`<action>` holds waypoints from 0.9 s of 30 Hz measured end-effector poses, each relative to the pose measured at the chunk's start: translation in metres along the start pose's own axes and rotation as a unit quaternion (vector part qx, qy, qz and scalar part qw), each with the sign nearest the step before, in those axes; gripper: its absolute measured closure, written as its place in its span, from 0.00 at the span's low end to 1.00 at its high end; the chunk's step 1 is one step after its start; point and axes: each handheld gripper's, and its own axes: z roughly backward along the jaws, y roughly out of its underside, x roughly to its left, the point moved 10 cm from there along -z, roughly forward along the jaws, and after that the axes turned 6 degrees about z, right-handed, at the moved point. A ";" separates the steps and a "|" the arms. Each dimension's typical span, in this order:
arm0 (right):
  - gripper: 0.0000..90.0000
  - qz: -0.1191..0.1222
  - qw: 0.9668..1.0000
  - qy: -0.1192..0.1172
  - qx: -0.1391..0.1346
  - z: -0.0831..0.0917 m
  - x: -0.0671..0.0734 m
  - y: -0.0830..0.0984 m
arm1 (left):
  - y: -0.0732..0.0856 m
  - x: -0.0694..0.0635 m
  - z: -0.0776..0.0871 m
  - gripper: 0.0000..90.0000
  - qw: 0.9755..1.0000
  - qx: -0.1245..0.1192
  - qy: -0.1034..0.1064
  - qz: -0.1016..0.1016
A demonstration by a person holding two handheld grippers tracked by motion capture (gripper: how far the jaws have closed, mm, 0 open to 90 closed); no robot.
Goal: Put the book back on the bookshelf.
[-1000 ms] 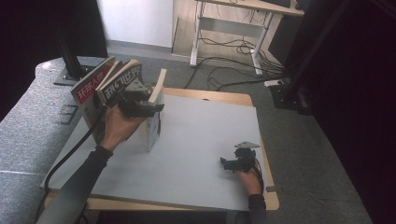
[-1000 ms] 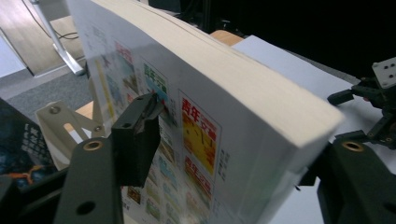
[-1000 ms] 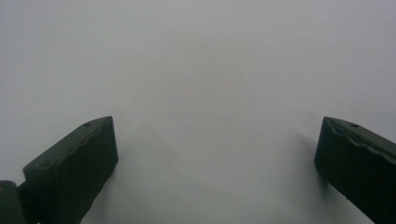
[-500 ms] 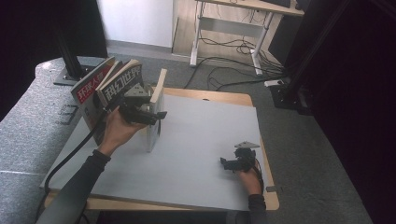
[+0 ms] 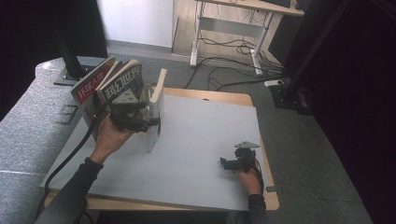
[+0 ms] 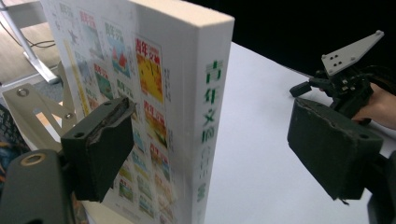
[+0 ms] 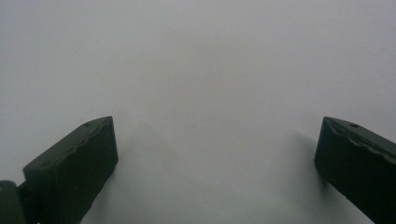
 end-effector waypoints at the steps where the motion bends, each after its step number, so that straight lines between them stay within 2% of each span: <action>1: 0.00 0.000 1.000 0.000 0.000 0.000 0.000 0.000 | 0.001 0.000 0.002 0.16 1.000 -0.001 0.002 0.000; 6: 0.00 0.000 1.000 0.001 0.000 0.000 0.000 0.000 | 0.009 0.001 0.010 0.16 1.000 -0.010 0.006 0.001; 17: 0.00 0.000 1.000 0.001 -0.001 0.000 0.000 0.000 | 0.028 0.006 0.020 0.12 1.000 -0.005 0.013 0.004; 27: 0.00 -0.001 1.000 0.001 -0.001 0.000 0.000 0.000 | 0.045 0.005 0.031 0.08 1.000 -0.005 0.023 0.007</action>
